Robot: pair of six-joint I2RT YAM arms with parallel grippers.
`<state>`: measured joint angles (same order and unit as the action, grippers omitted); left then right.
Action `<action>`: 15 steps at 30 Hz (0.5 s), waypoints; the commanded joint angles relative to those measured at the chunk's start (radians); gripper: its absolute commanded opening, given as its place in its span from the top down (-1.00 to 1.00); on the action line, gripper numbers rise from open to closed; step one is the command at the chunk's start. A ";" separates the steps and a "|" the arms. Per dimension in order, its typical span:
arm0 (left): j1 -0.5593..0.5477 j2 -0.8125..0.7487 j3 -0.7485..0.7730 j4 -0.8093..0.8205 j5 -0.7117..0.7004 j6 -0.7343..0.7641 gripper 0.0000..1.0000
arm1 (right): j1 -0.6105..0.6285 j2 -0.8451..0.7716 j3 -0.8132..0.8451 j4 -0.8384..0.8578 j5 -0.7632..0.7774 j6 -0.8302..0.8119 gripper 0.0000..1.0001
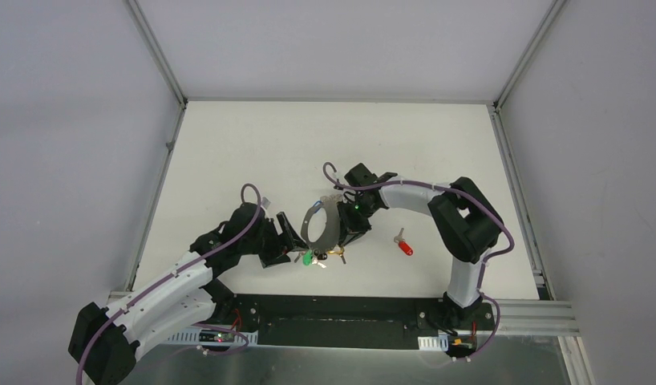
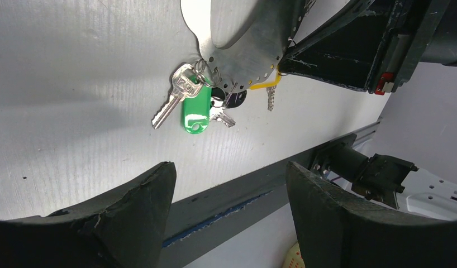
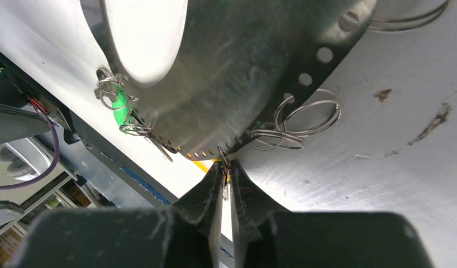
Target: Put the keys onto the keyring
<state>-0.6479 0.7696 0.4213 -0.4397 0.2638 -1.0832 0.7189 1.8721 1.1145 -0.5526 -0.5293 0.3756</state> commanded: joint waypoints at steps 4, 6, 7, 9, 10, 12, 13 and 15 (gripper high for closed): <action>-0.007 -0.024 -0.011 0.035 0.009 -0.011 -0.47 | 0.009 -0.019 0.039 -0.030 0.056 -0.032 0.93; -0.007 -0.026 -0.013 0.035 0.011 -0.012 -0.47 | 0.009 -0.041 0.030 -0.032 0.070 -0.041 0.98; -0.007 -0.027 -0.013 0.036 0.012 -0.011 -0.47 | 0.008 -0.049 0.028 -0.032 0.077 -0.046 1.00; -0.007 -0.029 -0.012 0.035 0.017 -0.008 -0.47 | 0.008 -0.064 0.024 -0.037 0.083 -0.057 0.96; -0.007 -0.031 -0.011 0.035 0.017 -0.006 -0.47 | 0.008 -0.070 0.021 -0.037 0.080 -0.065 0.85; -0.007 -0.035 -0.009 0.035 0.019 -0.003 -0.47 | 0.007 -0.085 0.012 -0.032 0.069 -0.073 0.42; -0.007 -0.036 -0.009 0.034 0.019 -0.001 -0.47 | 0.007 -0.095 0.005 -0.027 0.068 -0.074 0.25; -0.007 -0.036 -0.009 0.033 0.018 -0.002 -0.47 | 0.006 -0.111 -0.011 -0.006 0.061 -0.070 0.04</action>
<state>-0.6483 0.7494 0.4107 -0.4393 0.2684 -1.0855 0.7235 1.8359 1.1194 -0.5800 -0.4816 0.3279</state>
